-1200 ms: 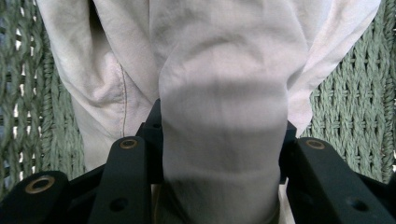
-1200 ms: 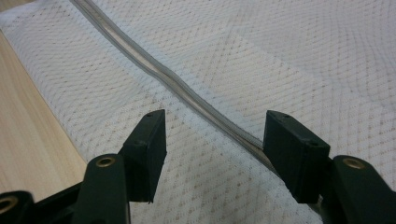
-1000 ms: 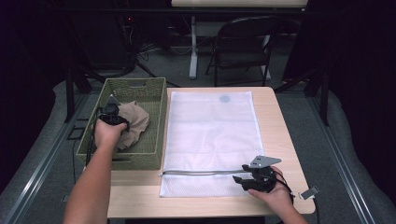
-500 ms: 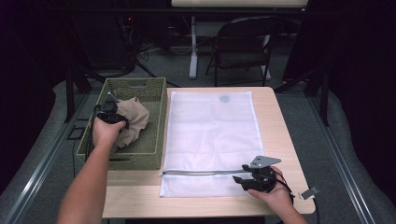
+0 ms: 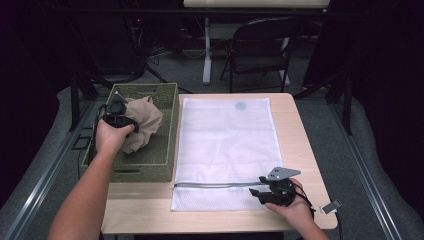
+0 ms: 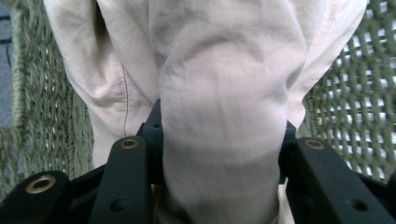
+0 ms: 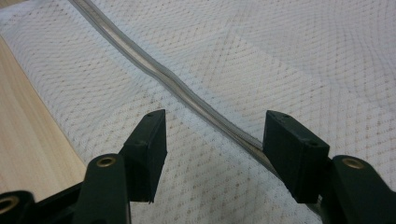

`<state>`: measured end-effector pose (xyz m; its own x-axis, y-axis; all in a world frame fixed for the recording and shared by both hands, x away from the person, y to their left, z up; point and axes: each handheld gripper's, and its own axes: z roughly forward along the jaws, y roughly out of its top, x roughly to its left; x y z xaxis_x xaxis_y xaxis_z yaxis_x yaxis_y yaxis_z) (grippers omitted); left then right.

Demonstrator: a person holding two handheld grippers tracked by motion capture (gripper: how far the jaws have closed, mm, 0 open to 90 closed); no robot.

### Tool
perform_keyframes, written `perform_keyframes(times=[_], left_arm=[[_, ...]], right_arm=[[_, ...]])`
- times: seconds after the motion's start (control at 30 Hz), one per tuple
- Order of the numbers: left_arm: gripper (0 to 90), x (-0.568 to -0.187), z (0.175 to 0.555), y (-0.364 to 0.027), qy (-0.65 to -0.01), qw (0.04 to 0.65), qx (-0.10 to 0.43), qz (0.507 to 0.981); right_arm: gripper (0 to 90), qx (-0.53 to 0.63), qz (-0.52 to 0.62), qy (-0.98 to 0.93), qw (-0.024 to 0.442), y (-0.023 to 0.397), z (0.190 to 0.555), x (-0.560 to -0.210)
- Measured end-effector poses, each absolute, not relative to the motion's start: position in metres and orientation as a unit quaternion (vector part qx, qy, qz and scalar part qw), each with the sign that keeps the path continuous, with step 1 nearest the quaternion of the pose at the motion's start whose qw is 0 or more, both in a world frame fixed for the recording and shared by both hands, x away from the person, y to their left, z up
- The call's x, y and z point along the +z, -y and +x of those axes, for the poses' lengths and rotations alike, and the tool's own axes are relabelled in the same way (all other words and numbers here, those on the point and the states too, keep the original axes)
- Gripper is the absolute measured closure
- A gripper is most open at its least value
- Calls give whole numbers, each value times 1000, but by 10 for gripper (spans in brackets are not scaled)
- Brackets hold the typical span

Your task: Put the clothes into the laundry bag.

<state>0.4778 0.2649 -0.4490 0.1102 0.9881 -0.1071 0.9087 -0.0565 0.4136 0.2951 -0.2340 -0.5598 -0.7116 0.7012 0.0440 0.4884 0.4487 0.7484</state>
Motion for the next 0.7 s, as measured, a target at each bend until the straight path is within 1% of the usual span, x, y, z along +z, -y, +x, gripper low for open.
perform_keyframes(times=[0.13,0.33,0.53,0.57,0.6,0.63,0.7], left_arm=[[562,-443,476,-261,-653,195,104,725],[562,-431,471,-254,-635,204,104,738],[562,-422,466,-249,-622,208,105,748],[562,-420,465,-248,-619,209,105,750],[562,-416,463,-248,-615,209,103,753],[562,-416,463,-248,-615,209,103,753],[562,-412,461,-247,-614,211,104,754]], right_arm=[[398,386,352,-841,142,234,295,-560],[444,395,343,-840,143,233,293,-558],[470,403,338,-838,146,231,291,-554],[481,403,337,-839,145,231,291,-553],[521,404,340,-839,134,230,291,-551],[521,404,340,-839,134,230,291,-551],[552,401,340,-841,130,228,290,-549]])
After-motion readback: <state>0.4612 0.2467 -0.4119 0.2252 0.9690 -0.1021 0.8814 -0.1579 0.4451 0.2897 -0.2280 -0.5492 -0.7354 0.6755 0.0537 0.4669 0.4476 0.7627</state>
